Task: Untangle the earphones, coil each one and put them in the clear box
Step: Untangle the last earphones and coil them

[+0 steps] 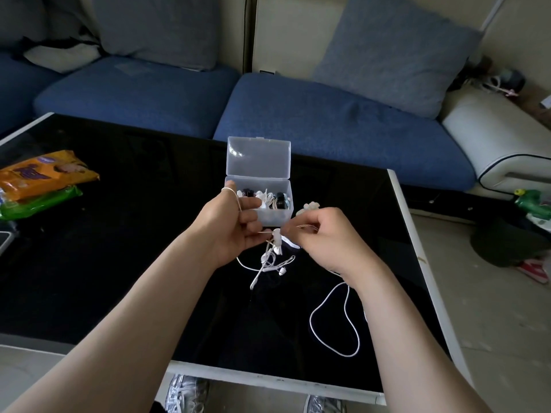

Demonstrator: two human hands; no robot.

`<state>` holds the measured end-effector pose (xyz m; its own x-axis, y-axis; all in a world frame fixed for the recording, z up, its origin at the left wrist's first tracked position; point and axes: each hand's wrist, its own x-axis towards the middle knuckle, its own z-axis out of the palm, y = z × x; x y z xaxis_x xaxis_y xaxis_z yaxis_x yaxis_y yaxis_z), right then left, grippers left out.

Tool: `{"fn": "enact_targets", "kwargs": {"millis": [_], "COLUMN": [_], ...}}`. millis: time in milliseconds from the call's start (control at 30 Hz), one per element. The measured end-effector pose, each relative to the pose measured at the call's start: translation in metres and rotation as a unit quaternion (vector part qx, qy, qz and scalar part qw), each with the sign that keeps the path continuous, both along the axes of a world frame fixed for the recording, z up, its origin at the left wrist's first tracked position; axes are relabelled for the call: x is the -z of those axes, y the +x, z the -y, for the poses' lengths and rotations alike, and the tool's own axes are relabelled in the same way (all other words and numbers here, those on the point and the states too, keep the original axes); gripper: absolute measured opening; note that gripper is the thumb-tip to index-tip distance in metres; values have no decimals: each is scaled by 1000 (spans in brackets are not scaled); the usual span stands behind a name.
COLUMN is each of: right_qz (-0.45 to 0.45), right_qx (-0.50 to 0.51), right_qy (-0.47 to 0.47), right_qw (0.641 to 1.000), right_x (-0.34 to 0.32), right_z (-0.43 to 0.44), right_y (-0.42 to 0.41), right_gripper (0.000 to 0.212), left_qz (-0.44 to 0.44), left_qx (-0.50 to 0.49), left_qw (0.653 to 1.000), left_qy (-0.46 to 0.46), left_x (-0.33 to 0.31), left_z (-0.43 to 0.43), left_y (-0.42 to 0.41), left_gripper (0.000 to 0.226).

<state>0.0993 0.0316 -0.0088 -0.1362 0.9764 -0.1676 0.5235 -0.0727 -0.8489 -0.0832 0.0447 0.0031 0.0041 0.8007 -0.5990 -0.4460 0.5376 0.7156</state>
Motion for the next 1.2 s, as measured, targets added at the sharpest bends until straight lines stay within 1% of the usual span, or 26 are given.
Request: {"fn": "enact_targets", "kwargs": {"millis": [67, 133, 200, 267, 300, 367, 467, 533, 600, 667, 733, 800, 833, 900, 933, 1000, 1033, 1133, 1200], "right_qz": [43, 50, 13, -44, -69, -102, -152, -139, -111, -118, -129, -140, -152, -209, -247, -313, -332, -350, -314], "right_qx": [-32, -37, -19, -6, 2, 30, 60, 63, 60, 60, 63, 78, 86, 95, 98, 101, 100, 105, 127], "right_qy": [34, 56, 55, 43, 32, 13, -19, -26, -9, 10, 17, -2, -17, -33, -32, -23, -20, -7, 12], "right_qw": [998, 996, 998, 998, 997, 994, 986, 988, 992, 991, 990, 987, 984, 973, 963, 944, 938, 931, 941], "right_x": [3, 3, -1, -7, -9, -10, -10, -10, -10, -9, -10, -12, -13, -14, -15, -15, -15, -13, -8], "right_z": [-1, -1, 0, 1, 1, 0, -3, -3, -2, -1, -1, -2, -4, -7, -8, -11, -12, -11, -12], "right_y": [-2, -4, -5, -6, -6, -6, -5, -4, -2, -1, -1, -2, -3, -4, -5, -4, -2, -2, -2], "right_gripper": [7, 8, 15, 22, 21, 17, 20, 21, 18, 17, 16, 16, 18, 25, 24, 17, 17, 26, 26], "left_qz": [-9, -24, -33, -40, -48, -70, -102, -111, -106, -89, -100, -153, -206, -323, -366, -429, -454, -506, -544], "left_qx": [17, 5, -18, -16, 3, 76, 173, 210, 206, 170, 150, 134, 129, 126, 124, 134, 146, 153, 158], "left_qw": [1000, 1000, 999, 999, 999, 995, 979, 970, 970, 977, 978, 973, 963, 929, 913, 884, 871, 843, 821], "left_qy": [2, 12, 28, 29, 23, 11, 27, 52, 72, 89, 103, 110, 116, 131, 133, 129, 123, 98, 71], "left_x": [2, 3, 3, 2, 3, 4, 0, -3, -2, 2, 6, 12, 16, 20, 20, 22, 23, 20, 16], "left_z": [-1, -2, -2, -1, 0, 3, 8, 10, 10, 7, 4, 2, 1, 1, 3, 7, 8, 9, 7], "left_y": [1, 2, 1, -2, -4, -7, -8, -5, -1, 2, 2, 0, -2, -5, -5, -6, -6, -7, -5], "left_gripper": [53, 51, 48, 41, 37, 35, 37, 35, 28, 16, 9, 13, 17, 26, 25, 22, 23, 28, 34]}}
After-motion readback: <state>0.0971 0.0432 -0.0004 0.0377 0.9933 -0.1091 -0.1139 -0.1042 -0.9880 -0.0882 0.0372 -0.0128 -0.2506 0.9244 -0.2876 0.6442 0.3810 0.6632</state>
